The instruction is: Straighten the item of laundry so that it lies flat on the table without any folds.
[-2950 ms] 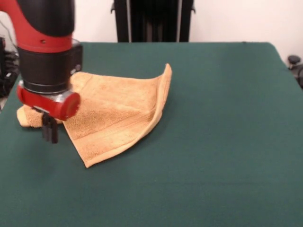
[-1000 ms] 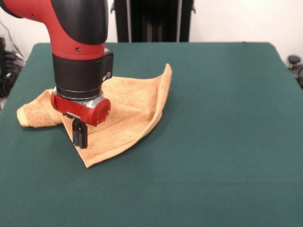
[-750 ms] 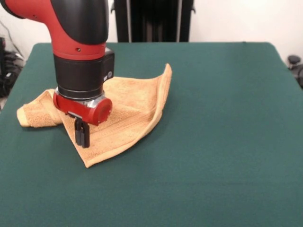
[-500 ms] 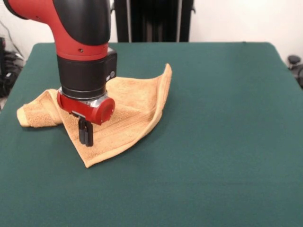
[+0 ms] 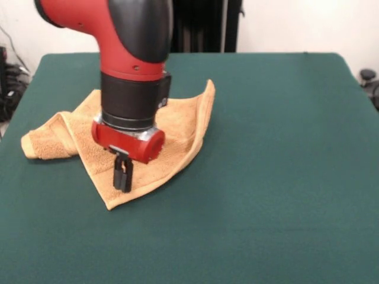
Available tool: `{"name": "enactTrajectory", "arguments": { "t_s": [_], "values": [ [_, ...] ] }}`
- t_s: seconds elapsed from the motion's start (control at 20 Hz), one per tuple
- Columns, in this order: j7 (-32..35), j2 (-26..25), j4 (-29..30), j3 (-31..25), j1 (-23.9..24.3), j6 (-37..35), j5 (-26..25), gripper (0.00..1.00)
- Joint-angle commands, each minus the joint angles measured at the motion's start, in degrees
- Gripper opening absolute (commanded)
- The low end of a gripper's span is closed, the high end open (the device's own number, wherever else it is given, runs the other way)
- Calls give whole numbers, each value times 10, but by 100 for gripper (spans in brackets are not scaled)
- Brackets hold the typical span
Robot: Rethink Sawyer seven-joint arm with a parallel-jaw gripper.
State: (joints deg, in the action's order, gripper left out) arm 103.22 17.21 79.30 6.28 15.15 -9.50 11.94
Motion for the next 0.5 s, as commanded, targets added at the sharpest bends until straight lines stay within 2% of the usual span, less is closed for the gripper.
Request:
{"name": "enactTrajectory", "arguments": {
  "t_s": [0.05, 0.3, 0.45, 0.5],
  "values": [
    [180, -59, 54, 12, -54, 56, 50, 0],
    [162, -54, 65, 4, -45, 60, 56, 0],
    [155, -41, 89, -35, -14, 40, 60, 0],
    [145, -34, 107, -73, 16, 22, 60, 0]
  ]
}}
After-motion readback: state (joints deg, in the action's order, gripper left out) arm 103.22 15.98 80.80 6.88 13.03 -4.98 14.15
